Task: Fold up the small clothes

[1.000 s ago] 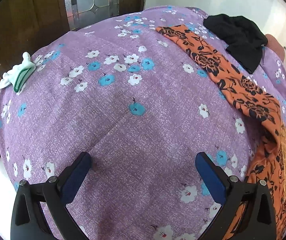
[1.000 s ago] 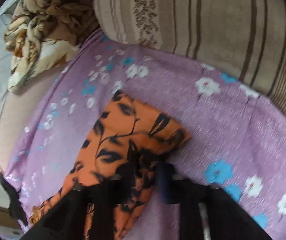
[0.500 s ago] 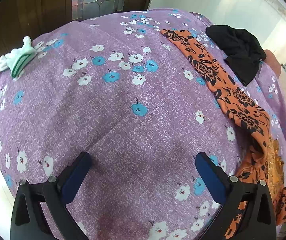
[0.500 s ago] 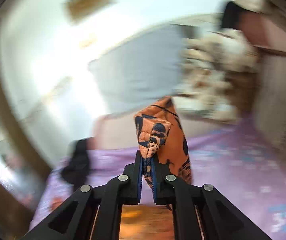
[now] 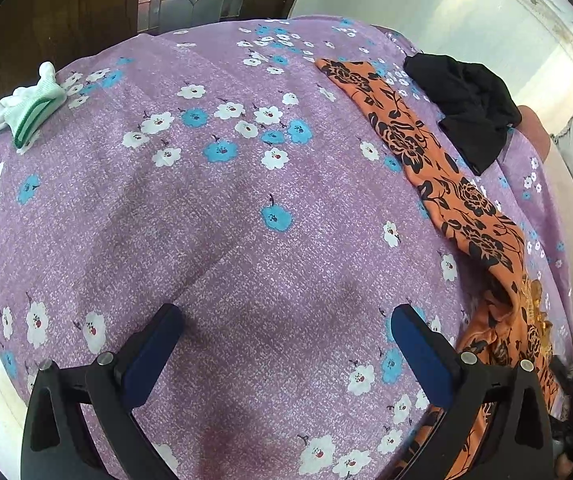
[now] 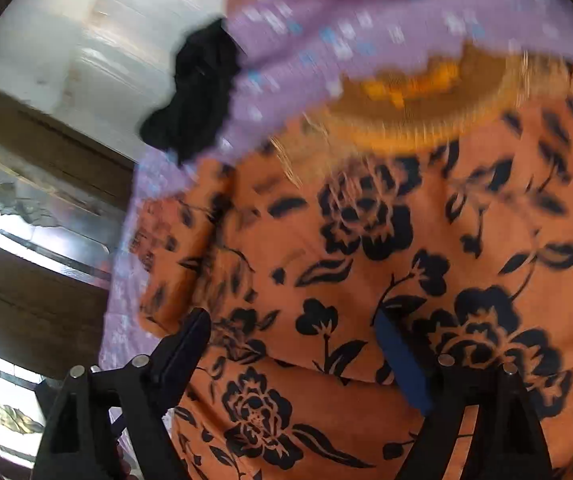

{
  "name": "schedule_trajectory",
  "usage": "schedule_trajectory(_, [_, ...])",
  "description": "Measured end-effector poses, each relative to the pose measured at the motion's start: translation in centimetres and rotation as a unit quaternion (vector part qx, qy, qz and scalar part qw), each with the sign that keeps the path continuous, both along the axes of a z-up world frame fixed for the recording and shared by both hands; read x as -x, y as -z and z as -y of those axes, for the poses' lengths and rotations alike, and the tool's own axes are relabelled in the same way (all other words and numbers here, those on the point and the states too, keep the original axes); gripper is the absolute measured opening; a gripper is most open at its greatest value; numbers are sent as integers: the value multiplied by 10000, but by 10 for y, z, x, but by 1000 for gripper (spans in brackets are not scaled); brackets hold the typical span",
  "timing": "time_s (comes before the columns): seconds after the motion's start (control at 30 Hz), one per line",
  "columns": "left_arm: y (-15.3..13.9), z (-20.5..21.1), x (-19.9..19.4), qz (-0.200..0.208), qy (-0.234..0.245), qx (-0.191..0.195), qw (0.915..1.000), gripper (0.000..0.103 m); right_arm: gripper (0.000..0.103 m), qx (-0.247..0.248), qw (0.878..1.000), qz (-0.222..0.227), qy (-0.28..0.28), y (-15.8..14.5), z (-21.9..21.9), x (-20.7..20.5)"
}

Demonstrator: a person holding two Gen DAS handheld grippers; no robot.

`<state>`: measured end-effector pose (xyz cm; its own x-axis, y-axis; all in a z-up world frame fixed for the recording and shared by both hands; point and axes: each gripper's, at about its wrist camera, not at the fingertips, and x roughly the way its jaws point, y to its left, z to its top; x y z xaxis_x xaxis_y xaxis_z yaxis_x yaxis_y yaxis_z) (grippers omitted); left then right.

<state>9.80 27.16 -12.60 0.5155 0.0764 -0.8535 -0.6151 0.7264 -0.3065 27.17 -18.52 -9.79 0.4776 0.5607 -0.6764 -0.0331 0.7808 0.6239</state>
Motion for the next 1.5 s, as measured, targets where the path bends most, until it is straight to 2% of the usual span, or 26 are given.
schedule_trajectory(0.13, [1, 1, -1, -2, -161, -28, 9999, 103, 88, -228, 9993, 267, 90, -22, 11, -2])
schedule_trajectory(0.2, [1, 2, -2, -27, -144, -62, 9999, 103, 88, -328, 9994, 45, -27, -1, 0, -17])
schedule_trajectory(0.27, [1, 1, -2, -13, -129, -58, 9999, 103, 90, -188, 9984, -494, -190, 36, -3, -22])
schedule_trajectory(0.33, [2, -1, -1, 26, -111, 1, 9999, 103, 89, -298, 9993, -196, -86, 19, -1, -14])
schedule_trajectory(0.4, [2, -2, 0, 97, -108, 39, 9999, 103, 89, -272, 9993, 75, -241, 0, -2, -4])
schedule_trajectory(0.43, [2, -2, 1, 118, -128, 39, 9998, 103, 89, -174, 9988, 319, -317, -8, 0, 4])
schedule_trajectory(0.5, [1, 1, 2, 145, -96, -37, 9998, 103, 89, 342, 9956, 803, -349, -18, 5, 23])
schedule_trajectory(0.53, [0, 4, 2, 113, -24, -103, 9999, 103, 90, 587, 9935, 942, -263, -17, 8, 32])
schedule_trajectory(0.6, [-2, 9, 0, 128, 225, -67, 9996, 103, 90, 606, 9941, 889, -147, 1, 18, 45])
schedule_trajectory(0.67, [-9, 14, -11, 287, 701, 136, 9970, 103, 90, 600, 9940, 919, -8, 23, 26, 50])
schedule_trajectory(0.7, [-15, 13, -19, 402, 864, 287, 9950, 103, 90, 567, 9921, 1120, 27, 31, 28, 56])
schedule_trajectory(0.8, [-35, 2, -47, 819, 1022, 495, 9902, 103, 91, 430, 9909, 1274, 78, 28, 35, 61])
schedule_trajectory(0.87, [-47, -11, -77, 1025, 1034, 544, 9878, 103, 92, 349, 9914, 1260, 44, 31, 40, 65])
schedule_trajectory(0.93, [-49, -27, -116, 1257, 1102, 801, 9827, 103, 93, 188, 9913, 1298, 43, 34, 41, 61])
schedule_trajectory(1.0, [-42, -45, -151, 1201, 971, 1078, 9821, 103, 93, 36, 9911, 1331, 61, 35, 43, 60])
schedule_trajectory(1.07, [-25, -64, -186, 1107, 745, 1516, 9794, 103, 93, -24, 9907, 1358, 68, 37, 46, 63])
schedule_trajectory(1.17, [-4, -82, -208, 1067, 314, 1961, 9743, 102, 93, -70, 9903, 1387, 63, 38, 45, 62])
schedule_trajectory(1.27, [9, -92, -217, 1060, 66, 2074, 9725, 93, 93, -107, 9900, 1404, 54, 40, 45, 62])
schedule_trajectory(1.3, [10, -93, -219, 1083, 38, 1988, 9740, 87, 93, -109, 9900, 1407, 51, 40, 45, 62])
schedule_trajectory(1.37, [9, -94, -223, 994, 40, 1796, 9787, 67, 93, -113, 9898, 1416, 48, 40, 45, 62])
schedule_trajectory(1.4, [11, -95, -226, 898, 14, 1741, 9806, 47, 94, -120, 9898, 1421, 47, 40, 45, 62])
schedule_trajectory(1.43, [16, -101, -234, 798, -16, 1708, 9821, 34, 94, -130, 9897, 1423, 48, 41, 45, 62])
schedule_trajectory(1.47, [18, -103, -236, 726, -48, 1670, 9833, 29, 94, -138, 9897, 1422, 49, 41, 45, 62])
schedule_trajectory(1.5, [20, -104, -238, 620, -90, 1603, 9851, 19, 94, -138, 9897, 1424, 50, 41, 45, 62])
